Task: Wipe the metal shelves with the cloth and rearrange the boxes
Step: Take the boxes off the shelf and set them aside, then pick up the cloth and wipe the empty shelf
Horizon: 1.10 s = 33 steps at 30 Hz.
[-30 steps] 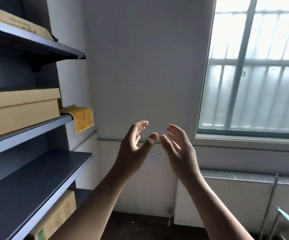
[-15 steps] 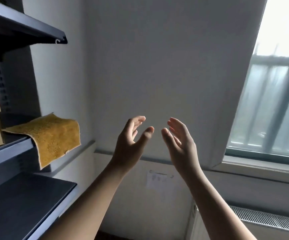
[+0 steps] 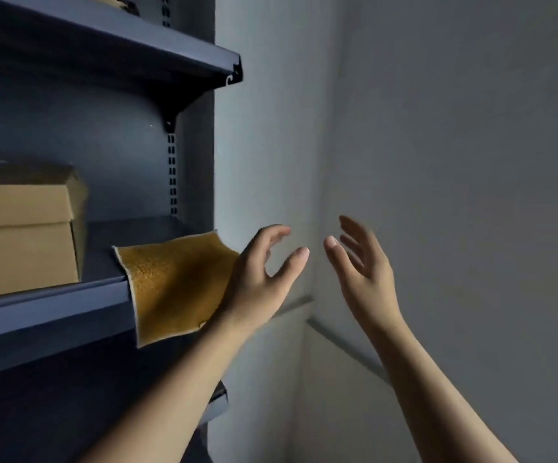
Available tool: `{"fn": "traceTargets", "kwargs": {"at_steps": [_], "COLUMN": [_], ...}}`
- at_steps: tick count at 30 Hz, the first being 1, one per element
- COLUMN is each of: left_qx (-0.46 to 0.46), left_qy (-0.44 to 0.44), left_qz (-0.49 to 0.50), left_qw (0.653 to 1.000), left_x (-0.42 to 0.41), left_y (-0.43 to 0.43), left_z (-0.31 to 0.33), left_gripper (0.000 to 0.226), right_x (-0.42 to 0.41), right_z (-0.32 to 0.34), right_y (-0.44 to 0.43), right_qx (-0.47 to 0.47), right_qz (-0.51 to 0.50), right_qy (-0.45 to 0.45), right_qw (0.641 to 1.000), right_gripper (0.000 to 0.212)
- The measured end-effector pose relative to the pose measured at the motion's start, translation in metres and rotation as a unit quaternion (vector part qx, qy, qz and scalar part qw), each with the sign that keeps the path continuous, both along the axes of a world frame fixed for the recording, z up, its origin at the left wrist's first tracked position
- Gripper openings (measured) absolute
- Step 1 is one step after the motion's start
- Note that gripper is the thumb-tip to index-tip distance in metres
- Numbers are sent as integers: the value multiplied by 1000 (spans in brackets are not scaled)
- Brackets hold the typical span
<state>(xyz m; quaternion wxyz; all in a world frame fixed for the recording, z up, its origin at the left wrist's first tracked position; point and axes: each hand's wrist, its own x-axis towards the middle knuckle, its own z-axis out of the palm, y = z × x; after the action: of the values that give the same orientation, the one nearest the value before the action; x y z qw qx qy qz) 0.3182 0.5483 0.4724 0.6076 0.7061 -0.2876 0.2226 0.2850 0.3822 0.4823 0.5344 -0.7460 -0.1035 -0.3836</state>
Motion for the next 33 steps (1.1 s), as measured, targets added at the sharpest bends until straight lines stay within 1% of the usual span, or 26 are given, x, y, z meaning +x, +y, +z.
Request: {"fn": "traceTargets", "kwargs": {"at_steps": [1, 4, 6, 8, 10, 12, 13, 15, 17, 19, 22, 23, 26, 30, 31, 33], "left_qx": [3, 11, 25, 72, 143, 227, 268, 341, 405, 456, 492, 493, 475, 458, 445, 393], "left_qy": [1, 28, 46, 53, 66, 89, 108, 146, 174, 197, 191, 178, 147, 92, 74, 34], "left_qz": [34, 103, 164, 230, 298, 347, 364, 380, 378, 374, 396, 405, 421, 454, 462, 476], "left_qw": [999, 994, 985, 969, 942, 905, 885, 847, 814, 783, 751, 749, 759, 759, 764, 786], "left_x": [6, 8, 7, 9, 13, 17, 19, 20, 20, 20, 16, 14, 4, -10, -14, -22], "left_y": [10, 47, 73, 98, 118, 131, 135, 138, 137, 134, 127, 125, 116, 112, 111, 108], "left_z": [1, 7, 12, 21, 29, 35, 36, 36, 34, 34, 30, 29, 24, 5, -2, -15], "left_gripper": [59, 48, 39, 37, 34, 27, 27, 33, 43, 51, 54, 53, 51, 51, 50, 47], "right_x": [18, 54, 74, 94, 110, 124, 128, 134, 135, 133, 128, 127, 119, 105, 100, 90], "right_z": [4, 7, 8, 10, 12, 11, 10, 7, 3, 0, -4, -4, -5, -15, -18, -24], "right_y": [8, 42, 68, 88, 103, 111, 115, 120, 122, 123, 119, 117, 115, 101, 95, 86], "right_qx": [-7, -38, -99, -192, -254, -300, -325, -354, -350, -354, -376, -378, -374, -335, -321, -291], "right_qz": [37, 104, 142, 172, 192, 196, 197, 202, 212, 208, 191, 191, 204, 235, 239, 242], "right_qy": [0, 6, 22, 43, 58, 74, 89, 120, 128, 117, 93, 83, 58, 39, 33, 19], "right_qw": [999, 994, 985, 965, 946, 931, 921, 905, 903, 904, 902, 902, 903, 912, 916, 926], "right_gripper": [59, 58, 50, 42, 39, 42, 44, 46, 46, 47, 47, 46, 42, 45, 45, 42]}}
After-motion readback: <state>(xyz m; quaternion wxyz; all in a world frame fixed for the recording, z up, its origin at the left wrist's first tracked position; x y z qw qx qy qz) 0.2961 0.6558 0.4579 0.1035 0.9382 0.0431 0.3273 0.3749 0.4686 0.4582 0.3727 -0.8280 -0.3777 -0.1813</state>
